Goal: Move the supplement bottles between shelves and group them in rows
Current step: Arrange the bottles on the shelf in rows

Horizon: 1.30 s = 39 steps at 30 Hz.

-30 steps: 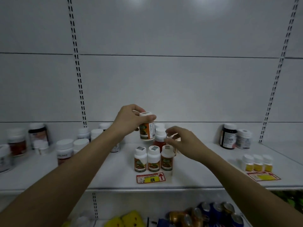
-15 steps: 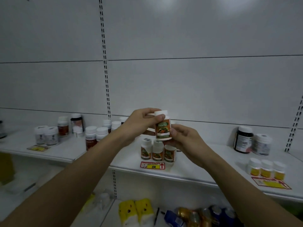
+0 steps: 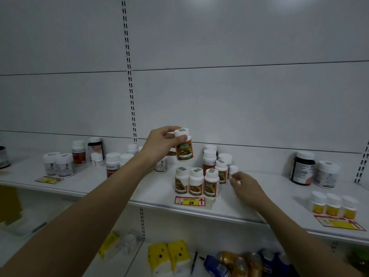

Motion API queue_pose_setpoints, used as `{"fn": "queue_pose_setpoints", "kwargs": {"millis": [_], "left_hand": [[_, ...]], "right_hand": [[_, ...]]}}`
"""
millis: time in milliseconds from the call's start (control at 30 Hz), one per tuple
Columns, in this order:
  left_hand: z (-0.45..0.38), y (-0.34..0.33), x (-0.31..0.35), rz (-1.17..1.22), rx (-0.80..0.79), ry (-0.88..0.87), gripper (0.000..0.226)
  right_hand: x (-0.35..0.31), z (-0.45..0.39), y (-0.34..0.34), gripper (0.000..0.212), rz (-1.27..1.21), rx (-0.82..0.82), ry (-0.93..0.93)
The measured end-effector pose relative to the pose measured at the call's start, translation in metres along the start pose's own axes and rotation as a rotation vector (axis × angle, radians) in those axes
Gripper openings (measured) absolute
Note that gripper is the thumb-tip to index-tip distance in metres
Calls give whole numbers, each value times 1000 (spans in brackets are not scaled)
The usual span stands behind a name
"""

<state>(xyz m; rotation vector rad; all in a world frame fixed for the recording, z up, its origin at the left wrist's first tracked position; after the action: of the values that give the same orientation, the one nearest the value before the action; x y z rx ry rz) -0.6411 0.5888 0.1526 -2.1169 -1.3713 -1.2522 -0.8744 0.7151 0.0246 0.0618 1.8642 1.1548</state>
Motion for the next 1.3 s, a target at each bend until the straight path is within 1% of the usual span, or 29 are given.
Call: {"fn": "queue_pose_setpoints", "kwargs": {"millis": [67,133,200,267,367,433,600,733,800,967,1067,1133,1200,1267,1300], "left_hand": [[-11,2,-19,2,7,33,29],[-21,2,-42,-8,-2,90,35],[-30,0,-63,-21,-28,134,38],[-38,-5,-84,-14,-52,173,39],[-50,-12,-108,31,-75,227,39],[-57,-17,-121,24,-118,237,38],[-59,-31,-151,-7,-291,306,29],[-54,-33,-171,-19,-419,375,29],[-50,-32,-177,-17,-454,409,27],[-43,-28,-180,46,-477,459,29],[-39,-28,-176,72,-477,473,21],[-37,-27,-169,64,-461,462,21],[-36,-24,-159,-7,-435,411,27],[-35,-16,-143,-129,-391,335,34],[-33,-12,-134,-187,-361,297,34]], "right_hand": [[25,-6,-23,44,228,-47,-86],[32,-10,-34,47,379,-8,-82],[33,-14,-39,50,430,28,-69],[35,-16,-42,52,457,28,-83],[36,-16,-43,53,471,27,-95],[36,-17,-43,54,469,26,-100],[38,-20,-45,56,469,21,-110],[39,-21,-45,56,476,29,-102],[40,-22,-45,56,477,30,-101],[43,-23,-46,57,468,29,-108],[43,-22,-46,56,464,41,-108],[42,-21,-45,55,460,53,-99],[41,-20,-45,55,460,60,-90],[41,-20,-45,55,455,57,-91],[40,-19,-45,55,453,54,-93]]}}
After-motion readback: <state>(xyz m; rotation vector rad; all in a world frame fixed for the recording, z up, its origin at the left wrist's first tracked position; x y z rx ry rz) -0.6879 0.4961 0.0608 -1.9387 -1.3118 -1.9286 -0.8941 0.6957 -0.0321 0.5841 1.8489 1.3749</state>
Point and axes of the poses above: each hand's wrist, its own z-axis away from the middle knuckle, its own y-axis out of the back of the hand, x = y × z, the point moved 7 cm from there along -z, towards the middle knuckle, and after that the axes turned 11 degrees about -y, right-handed, at the moved point
